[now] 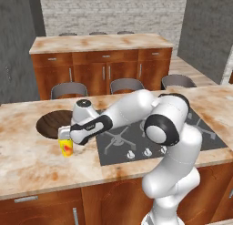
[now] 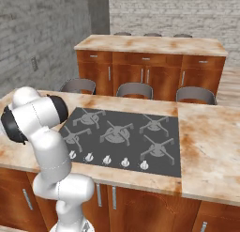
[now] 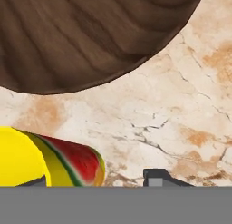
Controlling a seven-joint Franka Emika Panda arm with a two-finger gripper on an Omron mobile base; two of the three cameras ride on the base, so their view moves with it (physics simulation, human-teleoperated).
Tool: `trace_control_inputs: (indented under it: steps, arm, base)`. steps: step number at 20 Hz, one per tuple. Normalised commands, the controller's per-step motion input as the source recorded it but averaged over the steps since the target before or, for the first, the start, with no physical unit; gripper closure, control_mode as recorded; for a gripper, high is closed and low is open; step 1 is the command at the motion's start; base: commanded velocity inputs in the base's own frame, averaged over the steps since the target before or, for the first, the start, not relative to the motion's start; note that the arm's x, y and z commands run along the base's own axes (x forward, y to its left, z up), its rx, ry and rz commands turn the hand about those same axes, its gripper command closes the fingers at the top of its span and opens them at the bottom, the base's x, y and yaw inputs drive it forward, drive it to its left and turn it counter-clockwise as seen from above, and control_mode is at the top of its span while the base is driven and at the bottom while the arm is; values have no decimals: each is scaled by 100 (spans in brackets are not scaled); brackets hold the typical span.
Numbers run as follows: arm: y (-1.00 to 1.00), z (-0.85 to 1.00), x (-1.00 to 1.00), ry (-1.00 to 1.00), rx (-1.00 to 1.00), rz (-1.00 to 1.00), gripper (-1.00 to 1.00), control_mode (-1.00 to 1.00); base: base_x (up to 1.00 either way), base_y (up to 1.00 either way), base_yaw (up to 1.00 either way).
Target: Pick the cup and bowl from the counter and place them on the counter next to the sink.
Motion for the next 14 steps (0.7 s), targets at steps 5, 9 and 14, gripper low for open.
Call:
trace_control_inputs:
  steps: [5,9,14]
  arm:
    - [0,15,-3,0,0,0,100,-100]
    - [-2,28,-11,0,0,0,100,-100]
    - [-39,49,-39,0,1,0,100,-100]
  base:
    - [0,0,0]
    - [0,0,0]
    - [0,0,0]
